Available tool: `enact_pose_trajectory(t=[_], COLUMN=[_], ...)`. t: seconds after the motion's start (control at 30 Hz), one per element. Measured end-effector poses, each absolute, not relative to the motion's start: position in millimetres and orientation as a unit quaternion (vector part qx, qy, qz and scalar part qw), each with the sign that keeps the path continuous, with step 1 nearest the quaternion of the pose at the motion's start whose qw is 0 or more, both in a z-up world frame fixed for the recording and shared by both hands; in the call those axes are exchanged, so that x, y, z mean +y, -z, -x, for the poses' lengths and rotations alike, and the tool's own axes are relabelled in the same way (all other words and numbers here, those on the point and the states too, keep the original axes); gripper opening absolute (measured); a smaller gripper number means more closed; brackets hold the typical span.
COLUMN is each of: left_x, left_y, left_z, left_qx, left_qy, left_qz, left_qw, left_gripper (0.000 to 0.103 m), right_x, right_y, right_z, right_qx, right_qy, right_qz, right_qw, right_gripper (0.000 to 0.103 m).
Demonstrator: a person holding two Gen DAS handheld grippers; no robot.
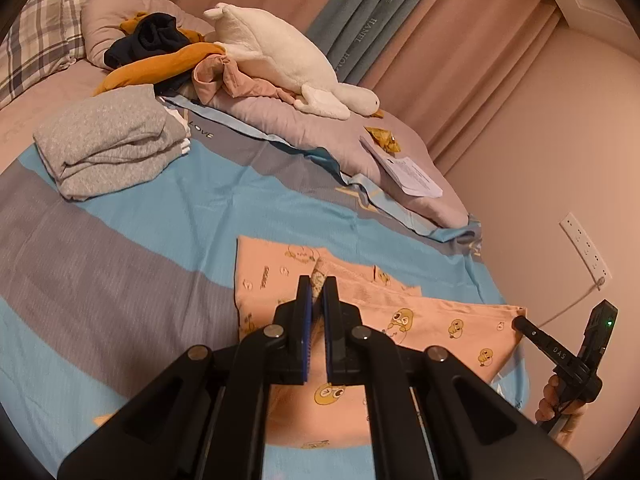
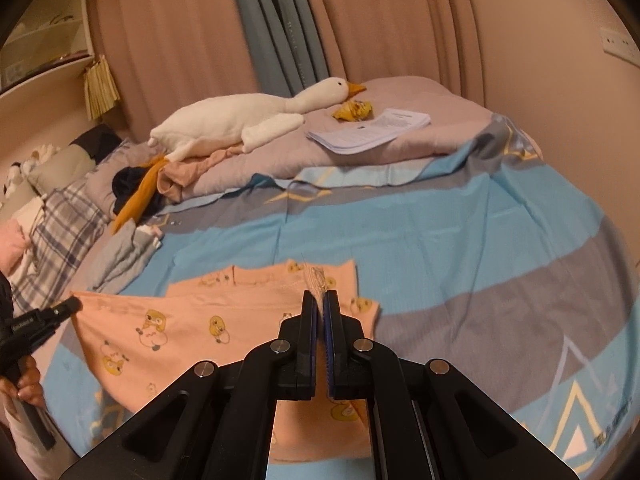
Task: Fold small clothes
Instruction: 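Fold the gripped edge over again with both tools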
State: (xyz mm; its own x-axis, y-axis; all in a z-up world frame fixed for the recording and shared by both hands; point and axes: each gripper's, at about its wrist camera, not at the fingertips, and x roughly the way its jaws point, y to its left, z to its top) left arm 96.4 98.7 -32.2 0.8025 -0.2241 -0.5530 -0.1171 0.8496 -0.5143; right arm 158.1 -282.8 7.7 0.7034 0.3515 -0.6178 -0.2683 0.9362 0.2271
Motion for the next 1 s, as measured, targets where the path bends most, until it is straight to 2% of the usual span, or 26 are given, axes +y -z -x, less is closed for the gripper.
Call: enact_pose_trajectory(t=[0.43,1.0], left_x=[127.4,143.2], left_y=[43.1,120.5], left_z=[-168.0,-257.4], left_qx=[0.324,0.417], left_qy=[0.014,-0.033], left_qz=[0.284,0.265], left_qw=[0.902,0.869], left_gripper=[0.004,0.004], right_x=[-259.4,-244.9], right_y=[-6.7,75.1], right_z=[-226.5,-314.3], right_qx=[0.354,0.453], right_qy=[-0.165,-0.116], right_qz=[-0.057,-0.059], right_qw=[0.919,0.882], right_gripper=[0.004,0.004])
